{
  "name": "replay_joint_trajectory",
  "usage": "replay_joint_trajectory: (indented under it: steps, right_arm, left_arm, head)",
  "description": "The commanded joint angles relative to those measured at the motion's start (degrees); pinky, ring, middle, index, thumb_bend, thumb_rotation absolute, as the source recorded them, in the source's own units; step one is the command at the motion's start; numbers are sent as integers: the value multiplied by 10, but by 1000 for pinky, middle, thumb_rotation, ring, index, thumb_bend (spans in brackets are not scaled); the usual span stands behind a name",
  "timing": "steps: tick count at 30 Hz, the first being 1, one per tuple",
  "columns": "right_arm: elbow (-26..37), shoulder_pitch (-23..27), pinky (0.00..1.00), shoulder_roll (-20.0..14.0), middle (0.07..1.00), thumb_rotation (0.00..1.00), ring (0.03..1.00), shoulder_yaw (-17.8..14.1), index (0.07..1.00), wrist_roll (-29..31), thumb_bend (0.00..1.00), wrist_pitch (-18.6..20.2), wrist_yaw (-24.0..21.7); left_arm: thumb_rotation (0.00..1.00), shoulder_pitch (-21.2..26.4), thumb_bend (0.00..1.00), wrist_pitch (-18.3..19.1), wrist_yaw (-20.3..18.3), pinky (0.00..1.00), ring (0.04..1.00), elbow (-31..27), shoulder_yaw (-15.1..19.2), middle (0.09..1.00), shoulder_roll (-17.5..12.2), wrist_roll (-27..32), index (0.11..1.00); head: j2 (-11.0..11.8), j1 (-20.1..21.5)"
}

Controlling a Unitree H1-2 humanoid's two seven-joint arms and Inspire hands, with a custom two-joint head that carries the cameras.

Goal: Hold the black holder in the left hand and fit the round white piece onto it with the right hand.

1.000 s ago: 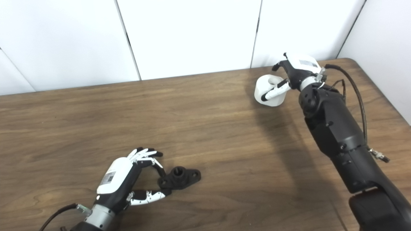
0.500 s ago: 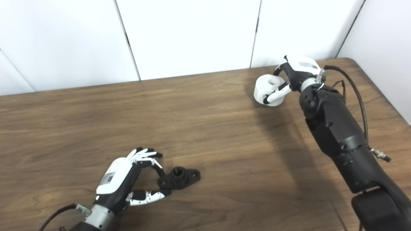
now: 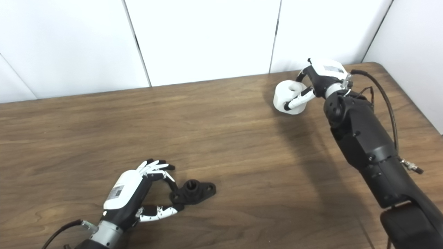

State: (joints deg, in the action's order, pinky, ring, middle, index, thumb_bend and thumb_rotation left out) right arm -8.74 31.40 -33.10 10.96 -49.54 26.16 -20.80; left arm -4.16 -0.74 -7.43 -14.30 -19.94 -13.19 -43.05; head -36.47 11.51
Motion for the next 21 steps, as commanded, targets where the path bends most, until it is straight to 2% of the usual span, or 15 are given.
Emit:
replay_joint_trajectory:
  steps: [1,21]
  right_arm:
    - [13,26,1000,-20,996,406,1000,-7,671,-1,1000,-7,18]
    - [9,24,984,-17,969,379,1000,-7,679,9,1000,-19,35]
  left_arm:
    - [63,-5,525,3,-10,974,894,-4,-1,815,-12,-15,484]
    - [63,-3,524,-2,-11,970,882,-2,-4,805,-14,-14,484]
  head:
    - [0,-1]
    - [-1,0]
